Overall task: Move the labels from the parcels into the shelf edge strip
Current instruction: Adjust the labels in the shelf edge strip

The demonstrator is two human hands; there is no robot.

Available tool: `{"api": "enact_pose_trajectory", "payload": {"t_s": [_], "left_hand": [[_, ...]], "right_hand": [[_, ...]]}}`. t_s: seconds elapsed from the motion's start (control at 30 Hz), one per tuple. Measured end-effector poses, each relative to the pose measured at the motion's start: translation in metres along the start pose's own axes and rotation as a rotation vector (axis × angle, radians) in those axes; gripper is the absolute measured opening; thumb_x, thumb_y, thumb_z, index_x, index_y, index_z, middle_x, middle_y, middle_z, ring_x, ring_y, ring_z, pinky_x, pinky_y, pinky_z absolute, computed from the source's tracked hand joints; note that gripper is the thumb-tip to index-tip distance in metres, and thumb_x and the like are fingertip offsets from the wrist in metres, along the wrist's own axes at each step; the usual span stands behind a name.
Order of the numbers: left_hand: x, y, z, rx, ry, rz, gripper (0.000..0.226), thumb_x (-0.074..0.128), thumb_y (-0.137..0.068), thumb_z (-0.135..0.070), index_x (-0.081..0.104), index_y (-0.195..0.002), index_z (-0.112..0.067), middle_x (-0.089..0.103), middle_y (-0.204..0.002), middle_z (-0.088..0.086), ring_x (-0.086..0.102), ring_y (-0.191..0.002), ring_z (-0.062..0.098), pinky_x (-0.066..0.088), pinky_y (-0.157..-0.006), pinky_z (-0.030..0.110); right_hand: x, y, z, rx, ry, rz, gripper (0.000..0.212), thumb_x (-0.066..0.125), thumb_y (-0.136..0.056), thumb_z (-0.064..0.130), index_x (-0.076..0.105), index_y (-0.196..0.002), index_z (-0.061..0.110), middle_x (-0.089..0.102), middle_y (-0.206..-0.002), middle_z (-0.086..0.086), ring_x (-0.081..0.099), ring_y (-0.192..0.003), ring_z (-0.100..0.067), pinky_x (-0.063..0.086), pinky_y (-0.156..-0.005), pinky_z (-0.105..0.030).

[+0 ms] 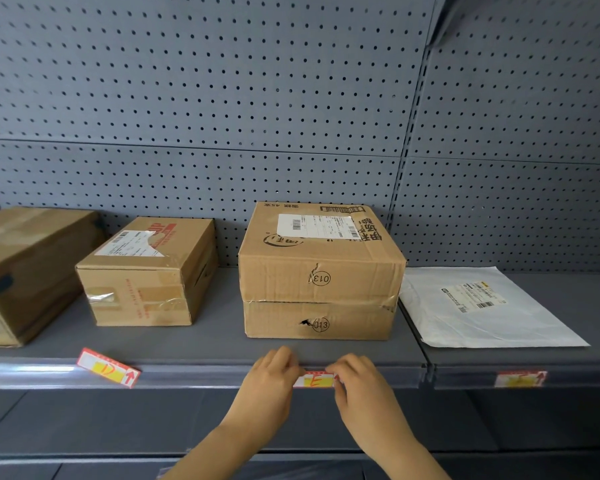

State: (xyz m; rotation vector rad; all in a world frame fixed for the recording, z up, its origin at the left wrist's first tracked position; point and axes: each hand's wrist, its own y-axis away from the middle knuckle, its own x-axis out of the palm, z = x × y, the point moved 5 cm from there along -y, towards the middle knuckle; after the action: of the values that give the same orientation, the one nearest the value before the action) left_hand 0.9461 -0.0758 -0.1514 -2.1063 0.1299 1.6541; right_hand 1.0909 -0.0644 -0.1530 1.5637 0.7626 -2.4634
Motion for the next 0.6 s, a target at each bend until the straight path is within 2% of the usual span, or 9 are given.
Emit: {"api": "enact_pose_trajectory", "payload": {"t_s": [0.23, 0.3, 0.33, 0.4, 0.47, 0.6], "left_hand": [[0.013, 0.005, -0.008, 0.016, -0.116, 0.023, 0.053, 0.086, -0.031, -0.009, 0.072, -0.079, -0.026, 0.064, -0.074, -0.007, 0.061, -0.060, 0.010, 0.051, -0.056, 0.015], [0.013, 0.005, -0.008, -0.023, -0.110, 0.024, 0.049, 0.084, -0.041, -0.011, 0.070, -0.086, -0.025, 0.063, -0.081, -0.005, 0.061, -0.066, 0.012, 0.052, -0.064, 0.018], [0.012, 0.005, -0.008, -0.047, -0.103, 0.017, 0.045, 0.079, -0.055, -0.010, 0.067, -0.097, -0.023, 0.062, -0.092, -0.001, 0.060, -0.077, 0.015, 0.052, -0.075, 0.022], [0.016, 0.005, -0.005, -0.079, -0.089, 0.036, 0.046, 0.058, -0.080, -0.005, 0.052, -0.123, -0.020, 0.051, -0.116, 0.004, 0.051, -0.102, 0.023, 0.040, -0.096, 0.029], [0.016, 0.006, -0.001, -0.104, -0.064, 0.062, 0.049, 0.049, -0.086, -0.004, 0.044, -0.132, -0.021, 0.046, -0.123, 0.005, 0.045, -0.109, 0.024, 0.032, -0.101, 0.031], [0.001, 0.022, 0.015, -0.153, -0.051, -0.023, 0.045, 0.046, -0.087, -0.006, 0.044, -0.130, -0.020, 0.048, -0.125, 0.003, 0.046, -0.113, 0.024, 0.033, -0.101, 0.031]], "right_hand": [[0.006, 0.001, 0.004, -0.010, 0.118, 0.053, 0.023, 0.049, -0.090, 0.011, 0.058, -0.111, 0.019, 0.051, -0.111, 0.005, 0.047, -0.101, -0.017, 0.045, -0.078, -0.029], [0.006, 0.001, 0.005, 0.004, 0.123, 0.054, 0.023, 0.047, -0.092, 0.014, 0.056, -0.112, 0.021, 0.050, -0.113, 0.006, 0.046, -0.101, -0.015, 0.042, -0.076, -0.026], [0.005, 0.001, 0.005, 0.008, 0.118, 0.055, 0.025, 0.047, -0.092, 0.015, 0.055, -0.115, 0.022, 0.049, -0.114, 0.007, 0.046, -0.102, -0.014, 0.041, -0.077, -0.025], [0.005, 0.002, 0.005, 0.014, 0.116, 0.058, 0.028, 0.047, -0.093, 0.017, 0.053, -0.121, 0.023, 0.048, -0.119, 0.006, 0.045, -0.105, -0.014, 0.043, -0.081, -0.025], [0.005, 0.003, 0.006, 0.032, 0.126, 0.060, 0.030, 0.048, -0.093, 0.020, 0.052, -0.123, 0.023, 0.046, -0.121, 0.005, 0.045, -0.108, -0.015, 0.045, -0.084, -0.026], [0.001, 0.002, 0.015, 0.065, 0.174, 0.048, 0.023, 0.047, -0.093, 0.024, 0.056, -0.115, 0.023, 0.047, -0.115, 0.004, 0.046, -0.105, -0.015, 0.045, -0.086, -0.027]]}}
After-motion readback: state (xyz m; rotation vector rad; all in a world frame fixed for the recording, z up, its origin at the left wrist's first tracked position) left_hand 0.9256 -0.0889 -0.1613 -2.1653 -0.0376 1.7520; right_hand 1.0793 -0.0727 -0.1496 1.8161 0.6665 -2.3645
